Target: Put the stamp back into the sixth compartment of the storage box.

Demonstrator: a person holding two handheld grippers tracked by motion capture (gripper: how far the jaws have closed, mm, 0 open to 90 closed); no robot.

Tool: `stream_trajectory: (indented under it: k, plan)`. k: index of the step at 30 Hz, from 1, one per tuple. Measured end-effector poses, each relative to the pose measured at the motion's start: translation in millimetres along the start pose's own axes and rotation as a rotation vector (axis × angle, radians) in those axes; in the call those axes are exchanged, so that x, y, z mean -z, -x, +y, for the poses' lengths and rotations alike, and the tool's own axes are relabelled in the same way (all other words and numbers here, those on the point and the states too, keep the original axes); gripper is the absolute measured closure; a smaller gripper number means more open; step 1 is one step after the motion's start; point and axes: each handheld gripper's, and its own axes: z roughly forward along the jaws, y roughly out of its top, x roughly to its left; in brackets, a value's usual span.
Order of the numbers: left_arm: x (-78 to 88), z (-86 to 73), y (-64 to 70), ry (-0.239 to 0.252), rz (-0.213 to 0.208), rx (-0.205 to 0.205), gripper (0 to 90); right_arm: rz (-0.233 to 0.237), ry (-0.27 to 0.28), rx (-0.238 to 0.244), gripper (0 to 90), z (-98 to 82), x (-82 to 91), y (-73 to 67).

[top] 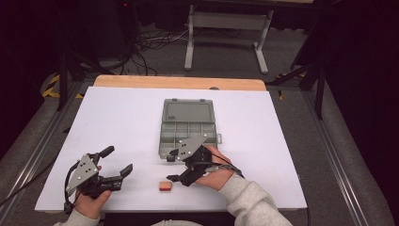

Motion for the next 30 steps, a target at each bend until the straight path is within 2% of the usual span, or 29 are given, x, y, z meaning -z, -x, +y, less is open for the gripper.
stream_trajectory:
  k: [9,14,30]
  plan:
    - [0.1,0.0,0.0,0.001,0.000,0.001,12.0,0.046,-0.061,-0.006,24.0,2.8,-4.8,0.3]
    - [-0.2,-0.2,0.1,0.000,0.000,0.001,12.0,0.088,-0.098,-0.050,24.0,3.0,-7.3,2.0]
    - [-0.6,-0.4,0.2,-0.001,-0.001,0.005,12.0,0.122,-0.167,-0.048,26.8,3.4,-18.9,-1.7]
